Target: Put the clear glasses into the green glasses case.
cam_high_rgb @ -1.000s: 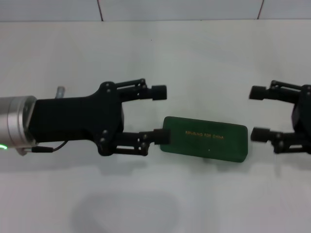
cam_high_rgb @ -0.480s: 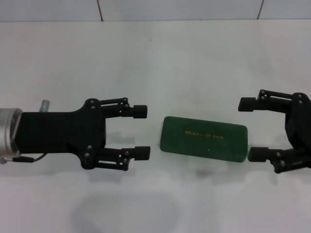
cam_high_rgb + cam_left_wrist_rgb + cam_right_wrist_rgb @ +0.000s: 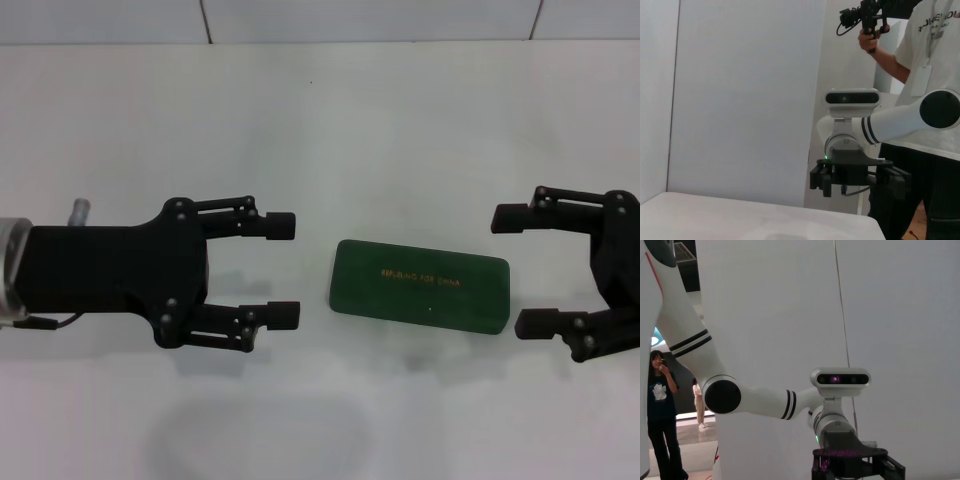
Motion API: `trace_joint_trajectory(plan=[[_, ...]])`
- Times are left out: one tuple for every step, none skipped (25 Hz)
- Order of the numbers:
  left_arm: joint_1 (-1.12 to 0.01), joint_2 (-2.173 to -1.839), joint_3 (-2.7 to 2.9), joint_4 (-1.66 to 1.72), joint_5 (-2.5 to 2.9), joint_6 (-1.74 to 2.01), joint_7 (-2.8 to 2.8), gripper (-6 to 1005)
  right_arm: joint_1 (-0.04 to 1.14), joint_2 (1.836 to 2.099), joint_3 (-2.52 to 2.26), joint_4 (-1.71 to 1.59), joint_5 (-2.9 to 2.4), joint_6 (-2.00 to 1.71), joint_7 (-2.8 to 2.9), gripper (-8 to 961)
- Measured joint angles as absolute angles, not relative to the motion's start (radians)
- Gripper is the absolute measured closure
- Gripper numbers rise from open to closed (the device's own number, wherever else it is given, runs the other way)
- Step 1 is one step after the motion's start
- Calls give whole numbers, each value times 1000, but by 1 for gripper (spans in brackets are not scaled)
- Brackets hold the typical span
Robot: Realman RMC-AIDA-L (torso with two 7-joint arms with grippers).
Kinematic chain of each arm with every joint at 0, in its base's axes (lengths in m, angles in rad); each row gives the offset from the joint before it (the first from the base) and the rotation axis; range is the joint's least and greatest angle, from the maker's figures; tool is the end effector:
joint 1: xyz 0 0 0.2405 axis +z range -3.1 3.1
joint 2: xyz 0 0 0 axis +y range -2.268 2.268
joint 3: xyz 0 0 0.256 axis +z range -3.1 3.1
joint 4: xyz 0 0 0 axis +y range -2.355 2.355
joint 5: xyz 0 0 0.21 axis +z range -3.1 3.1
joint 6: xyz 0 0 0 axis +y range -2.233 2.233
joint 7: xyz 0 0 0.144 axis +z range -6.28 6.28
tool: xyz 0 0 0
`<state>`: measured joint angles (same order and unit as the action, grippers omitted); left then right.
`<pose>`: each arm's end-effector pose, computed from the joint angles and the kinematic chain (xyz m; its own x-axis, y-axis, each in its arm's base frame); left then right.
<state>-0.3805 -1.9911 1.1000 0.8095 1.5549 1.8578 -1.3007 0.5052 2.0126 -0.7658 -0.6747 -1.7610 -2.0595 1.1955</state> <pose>-0.2250 0.2765 0.0281 0.7705 0.1069 0.6285 0.1020 -0.9938 0.0440 0.2218 0.2811 0.0446 0.7070 -0.0398 -0.7061 -0.0194 -0.9991 0.0369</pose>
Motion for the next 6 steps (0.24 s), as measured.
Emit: trace_joint_trajectory(plan=[[-380,-1991,1100,810,1554,1858,-1301,181,505,2013,-766,-675,-1761,-2057,1195,79],[-380,-1991,1099,810,1554,1858,-1301,181,505,2013,-766,-675,-1761,-2054,1195,79],[-380,-1991,1099,810,1554,1859,-1301,181,505,2014,-767,-675,-1761,-2050,1195,79],[-380,-1991,1099,810,1554,1859,-1301,181,506,2014,-767,-675,-1761,-2042,1195,79],[-380,-1991,1098,810,1553,1859,-1301,181,506,2015,-767,-675,-1761,-2035,1195,79],[-380,-1990,1098,810,1553,1859,-1301,181,506,2015,-767,-675,-1761,-2029,1195,79]])
